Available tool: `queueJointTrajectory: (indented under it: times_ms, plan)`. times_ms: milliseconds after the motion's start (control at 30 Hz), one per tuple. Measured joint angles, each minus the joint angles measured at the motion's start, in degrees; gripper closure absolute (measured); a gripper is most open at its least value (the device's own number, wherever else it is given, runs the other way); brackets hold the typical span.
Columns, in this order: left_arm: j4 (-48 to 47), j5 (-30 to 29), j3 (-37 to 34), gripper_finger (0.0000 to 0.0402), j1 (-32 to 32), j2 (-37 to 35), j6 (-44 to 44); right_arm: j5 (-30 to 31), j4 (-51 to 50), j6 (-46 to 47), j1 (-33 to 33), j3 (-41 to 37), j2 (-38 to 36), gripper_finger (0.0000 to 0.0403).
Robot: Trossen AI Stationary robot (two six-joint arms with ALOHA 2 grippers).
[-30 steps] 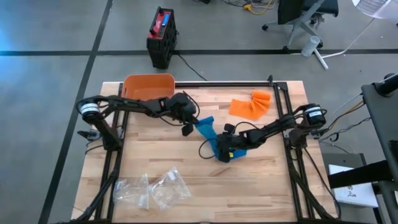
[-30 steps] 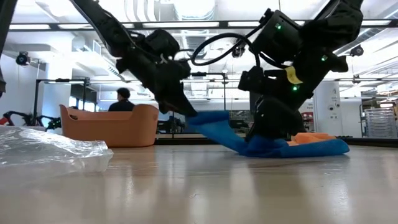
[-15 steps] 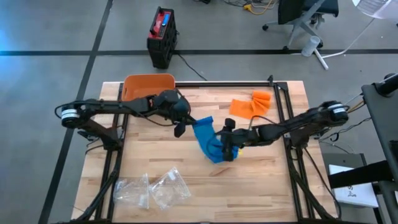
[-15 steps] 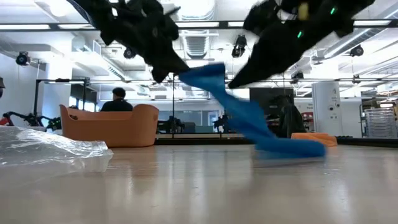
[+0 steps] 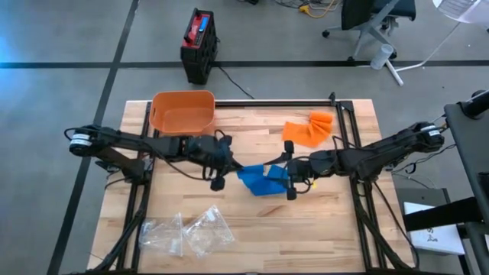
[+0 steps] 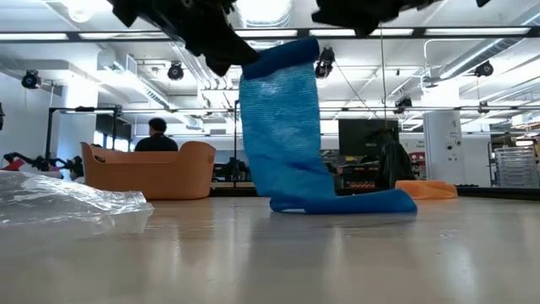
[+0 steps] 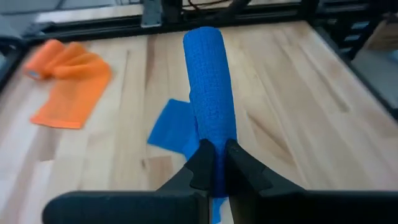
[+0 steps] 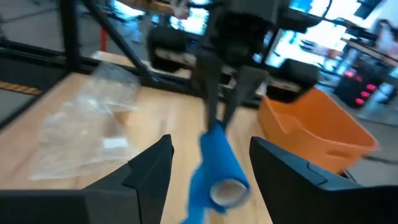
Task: Roll bandage
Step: Roll the blue bandage
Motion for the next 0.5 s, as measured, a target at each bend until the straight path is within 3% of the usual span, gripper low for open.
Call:
queueJointTrajectory:
  times_ms: [267, 500]
  plan:
    - [-2.41, -5.43, 2.04, 0.0385, -6.22, -0.37, 5.33, -1.58, -4.96, 2.7, 1.21, 2.14, -0.04, 0.0193]
    - [-3.62, -11.04, 3.04, 0.038, -8.86, -0.37, 6.16, -9.36, -6.29, 6.11, 1.33, 3.14, -0.05, 0.0216]
